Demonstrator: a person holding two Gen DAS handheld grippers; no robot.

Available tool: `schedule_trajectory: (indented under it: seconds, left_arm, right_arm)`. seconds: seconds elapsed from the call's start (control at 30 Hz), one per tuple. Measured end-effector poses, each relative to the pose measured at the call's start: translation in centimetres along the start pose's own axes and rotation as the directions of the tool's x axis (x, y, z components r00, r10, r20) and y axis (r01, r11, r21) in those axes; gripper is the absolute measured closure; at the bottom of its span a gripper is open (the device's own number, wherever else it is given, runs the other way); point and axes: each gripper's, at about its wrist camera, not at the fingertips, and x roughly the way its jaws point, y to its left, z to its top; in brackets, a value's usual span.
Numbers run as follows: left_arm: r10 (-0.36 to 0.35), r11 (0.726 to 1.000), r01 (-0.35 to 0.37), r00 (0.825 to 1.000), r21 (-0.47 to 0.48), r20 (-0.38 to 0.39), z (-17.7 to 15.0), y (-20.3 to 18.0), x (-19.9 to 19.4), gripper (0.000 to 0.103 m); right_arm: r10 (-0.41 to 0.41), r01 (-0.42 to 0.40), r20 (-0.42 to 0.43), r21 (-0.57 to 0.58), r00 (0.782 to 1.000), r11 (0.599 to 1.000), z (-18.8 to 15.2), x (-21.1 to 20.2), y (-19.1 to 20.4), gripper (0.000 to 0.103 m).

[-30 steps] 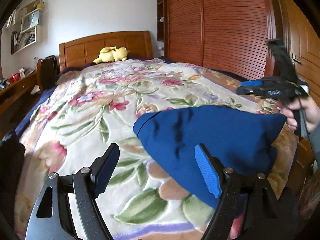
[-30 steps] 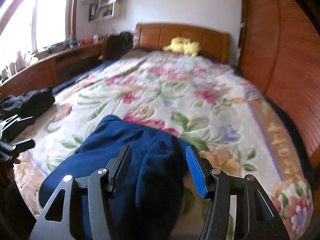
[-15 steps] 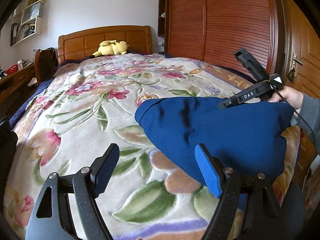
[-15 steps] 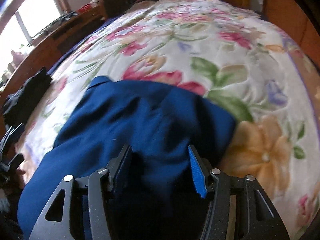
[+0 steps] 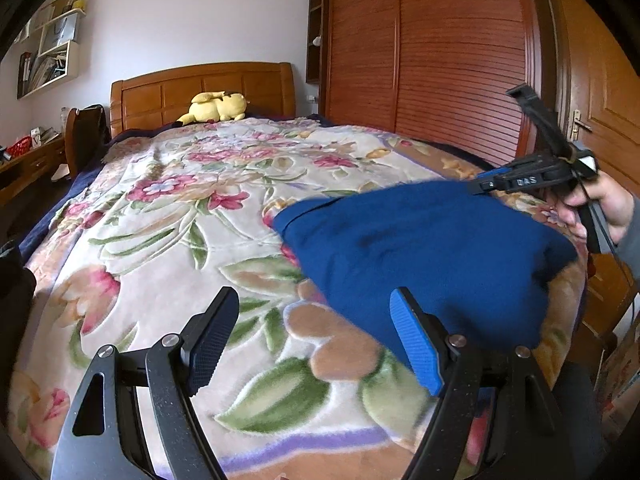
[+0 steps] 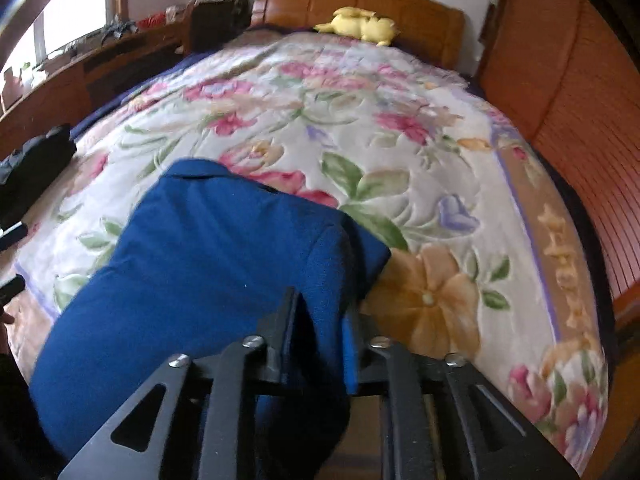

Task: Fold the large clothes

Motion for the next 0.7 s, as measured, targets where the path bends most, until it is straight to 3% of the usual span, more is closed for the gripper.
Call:
schedule_trajectory:
  seconds: [0.03, 0.1, 0.23, 0.43, 0.5, 0.57, 0.63, 0.7]
  left_arm:
    - [-0.003, 1.000, 0.003, 1.000, 0.003, 0.006, 0.1, -0.1, -0.3, 0.024]
    - [-0.010, 1.000, 0.010, 1.000, 0.007, 0.018, 0.2, -0.3, -0.9, 0.024]
    - [-0.019, 1.000, 0.019, 0.999, 0.007, 0.030, 0.2, -0.4, -1.5, 0.024]
    - [-0.028, 0.999, 0.027, 0.999, 0.019, 0.033, 0.1, -0.9, -1.7, 0.024]
    - [-0.029, 0.999, 0.028, 0.999, 0.027, 0.032, 0.1, -1.2, -1.7, 0.024]
    - [-0.028, 0.999, 0.027, 0.999, 0.028, 0.028, 0.1, -1.3, -1.4, 0.024]
    - [-0.025, 0.999, 0.024, 0.999, 0.030, 0.022, 0.1, -1.5, -1.1, 0.024]
    - [-0.019, 0.999, 0.018, 1.000, 0.033, 0.020, 0.2, -1.5, -0.8, 0.024]
  right_arm:
    - [0.000, 0.000, 0.021, 0.005, 1.000, 1.000, -0.5, -1.1, 0.6, 0.053]
    - [0.024, -0.025, 0.059, 0.005, 0.998, 1.000, -1.7, -2.9, 2.6, 0.044]
    - [0.028, -0.030, 0.063, 0.028, 0.998, 0.999, -5.7, -4.6, 5.6, 0.041]
    - [0.042, -0.037, -0.020, 0.203, 0.999, 0.979, -11.6, -1.3, 4.5, 0.041]
    - [0.031, -0.031, 0.004, 0.234, 1.000, 0.972, -12.7, -0.9, 4.2, 0.041]
    - [-0.007, -0.002, 0.032, 0.253, 0.999, 0.967, -13.0, -1.3, 3.7, 0.032]
    - [-0.085, 0.071, 0.046, 0.258, 0.995, 0.964, -13.4, -1.7, 3.5, 0.013]
    - [-0.087, 0.068, 0.052, 0.295, 0.995, 0.953, -13.8, -1.6, 2.9, 0.009]
